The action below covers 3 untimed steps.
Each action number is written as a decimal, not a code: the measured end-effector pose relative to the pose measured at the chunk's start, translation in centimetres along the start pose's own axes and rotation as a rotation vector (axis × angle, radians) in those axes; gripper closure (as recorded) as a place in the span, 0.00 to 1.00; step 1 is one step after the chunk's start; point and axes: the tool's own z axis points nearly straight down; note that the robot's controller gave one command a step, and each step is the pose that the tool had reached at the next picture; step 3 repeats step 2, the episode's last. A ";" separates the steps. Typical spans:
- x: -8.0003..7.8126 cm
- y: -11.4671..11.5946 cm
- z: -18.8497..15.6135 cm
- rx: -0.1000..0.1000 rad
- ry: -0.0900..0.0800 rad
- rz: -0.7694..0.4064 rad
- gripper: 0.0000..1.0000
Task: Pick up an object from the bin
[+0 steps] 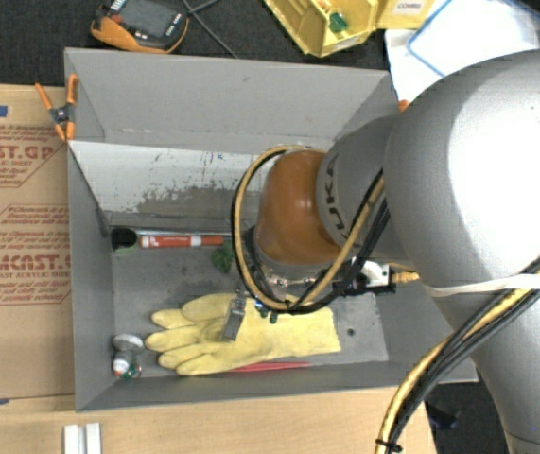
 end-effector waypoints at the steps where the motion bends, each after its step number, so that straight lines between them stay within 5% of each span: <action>1: 1.1 2.4 0.3 -0.004 0.002 -0.048 1.00; 3: 1.1 2.4 0.3 -0.004 0.002 -0.048 1.00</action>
Offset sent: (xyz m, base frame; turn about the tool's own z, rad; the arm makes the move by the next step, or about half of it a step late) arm 0.0000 0.0000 0.0000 0.0000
